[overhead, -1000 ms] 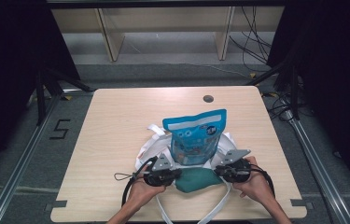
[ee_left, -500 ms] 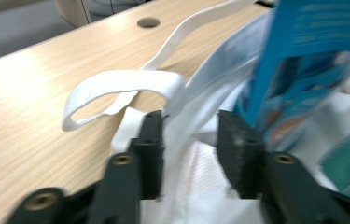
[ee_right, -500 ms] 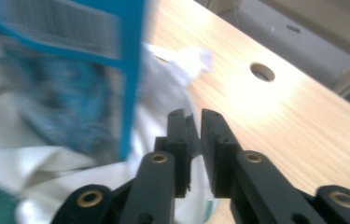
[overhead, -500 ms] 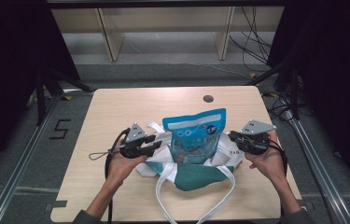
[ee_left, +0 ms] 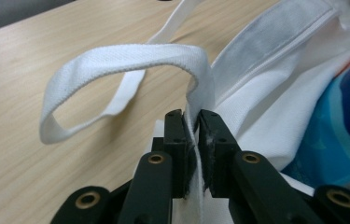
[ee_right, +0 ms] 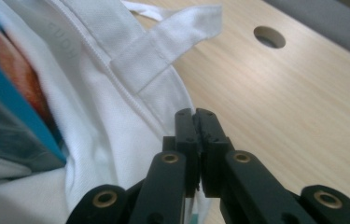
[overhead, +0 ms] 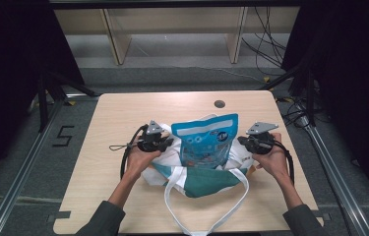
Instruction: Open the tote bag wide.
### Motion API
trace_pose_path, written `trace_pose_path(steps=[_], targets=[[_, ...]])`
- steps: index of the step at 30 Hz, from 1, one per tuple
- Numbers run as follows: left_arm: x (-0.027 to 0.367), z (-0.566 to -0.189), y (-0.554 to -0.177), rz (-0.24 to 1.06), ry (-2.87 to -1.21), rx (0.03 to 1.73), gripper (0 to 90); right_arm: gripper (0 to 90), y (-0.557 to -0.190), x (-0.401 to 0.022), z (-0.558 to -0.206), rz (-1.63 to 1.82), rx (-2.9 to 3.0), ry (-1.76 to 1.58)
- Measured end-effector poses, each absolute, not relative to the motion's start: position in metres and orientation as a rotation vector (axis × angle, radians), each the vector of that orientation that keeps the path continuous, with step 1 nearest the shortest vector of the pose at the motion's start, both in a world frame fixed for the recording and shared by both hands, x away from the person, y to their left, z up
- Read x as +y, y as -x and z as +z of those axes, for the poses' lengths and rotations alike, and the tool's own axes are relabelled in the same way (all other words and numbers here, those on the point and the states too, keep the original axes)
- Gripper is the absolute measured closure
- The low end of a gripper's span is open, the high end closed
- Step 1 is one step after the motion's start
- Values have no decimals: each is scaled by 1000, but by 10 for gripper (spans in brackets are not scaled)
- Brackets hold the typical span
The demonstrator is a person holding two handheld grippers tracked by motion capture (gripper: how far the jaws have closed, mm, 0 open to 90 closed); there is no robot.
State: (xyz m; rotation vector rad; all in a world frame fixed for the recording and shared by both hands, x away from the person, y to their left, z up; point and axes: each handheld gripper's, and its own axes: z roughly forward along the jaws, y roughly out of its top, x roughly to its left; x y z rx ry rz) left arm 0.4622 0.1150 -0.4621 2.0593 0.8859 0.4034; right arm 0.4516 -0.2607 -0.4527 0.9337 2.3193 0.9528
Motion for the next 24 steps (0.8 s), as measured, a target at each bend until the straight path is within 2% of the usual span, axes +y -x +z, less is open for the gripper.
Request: trace_pose_path(steps=[3,5,8,11,19,22,24], targets=[[115,-466,-463,391,-2060,905,825,824,-445,-259,-448,912,2308,-931],[117,-465,-465,376,-2062,892,826,820,-435,-260,-436,956,2281,-916],[117,-465,-464,364,-2054,908,825,817,-407,-259,-415,1127,2313,-906],[118,-463,-464,360,-2058,893,824,797,-387,-254,-408,1205,2380,-818],[118,-462,-464,352,-2059,893,821,688,-361,-225,-414,1310,2555,-669],[119,-463,-464,349,-2060,890,820,685,-360,-214,-422,1302,2613,-665],[119,-464,-465,346,-2052,895,820,715,-361,-210,-427,1277,2643,-618]])
